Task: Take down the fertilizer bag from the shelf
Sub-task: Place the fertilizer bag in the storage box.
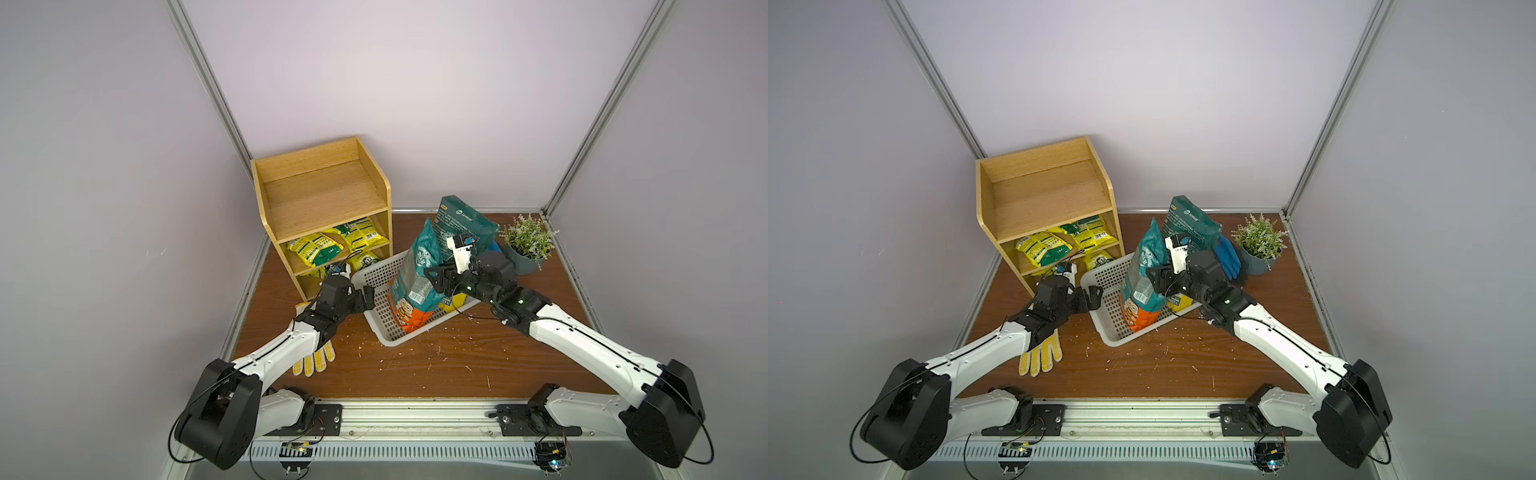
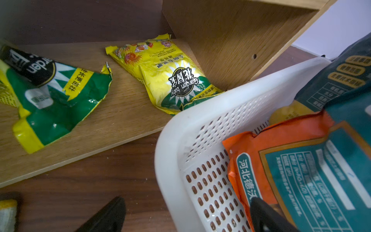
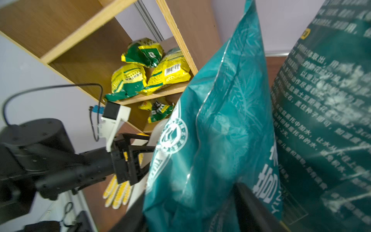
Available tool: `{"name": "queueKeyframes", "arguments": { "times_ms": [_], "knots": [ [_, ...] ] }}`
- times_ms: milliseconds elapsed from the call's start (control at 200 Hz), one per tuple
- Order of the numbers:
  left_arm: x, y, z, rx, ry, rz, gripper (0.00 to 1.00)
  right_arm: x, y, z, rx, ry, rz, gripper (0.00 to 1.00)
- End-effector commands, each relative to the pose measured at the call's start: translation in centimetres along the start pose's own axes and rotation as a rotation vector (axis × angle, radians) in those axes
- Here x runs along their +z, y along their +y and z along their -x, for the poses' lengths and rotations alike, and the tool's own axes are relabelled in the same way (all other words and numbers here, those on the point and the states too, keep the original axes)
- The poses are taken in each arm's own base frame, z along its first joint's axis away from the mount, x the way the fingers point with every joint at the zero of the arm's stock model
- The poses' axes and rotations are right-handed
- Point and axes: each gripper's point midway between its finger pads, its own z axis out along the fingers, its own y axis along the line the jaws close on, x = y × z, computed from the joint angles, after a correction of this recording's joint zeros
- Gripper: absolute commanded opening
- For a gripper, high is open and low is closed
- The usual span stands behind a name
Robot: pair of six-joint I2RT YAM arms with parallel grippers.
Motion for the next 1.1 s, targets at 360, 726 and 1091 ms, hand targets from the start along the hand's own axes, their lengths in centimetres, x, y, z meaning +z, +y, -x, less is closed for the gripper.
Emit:
{"name": "queueKeyframes", "arguments": {
  "times_ms": [360,726,1091],
  "knots": [
    [2.5,0.2,-0.6,0.030,0.090,0.061,1.00,-3.2,-4.3,7.6,-0.438,-0.113,-0.288,0.00],
    [1.3,-0.2,0.8,0.035,0.054,0.060,1.00,-2.2,-6.3,3.1,-0.431,-0.032,-0.257,0.16],
    [-4.0,-1.4,6.0,0.086,-0.112,0.047,1.00,-5.5,1.0,11.5,-0.267,-0.226,-0.052,0.81]
  ]
}}
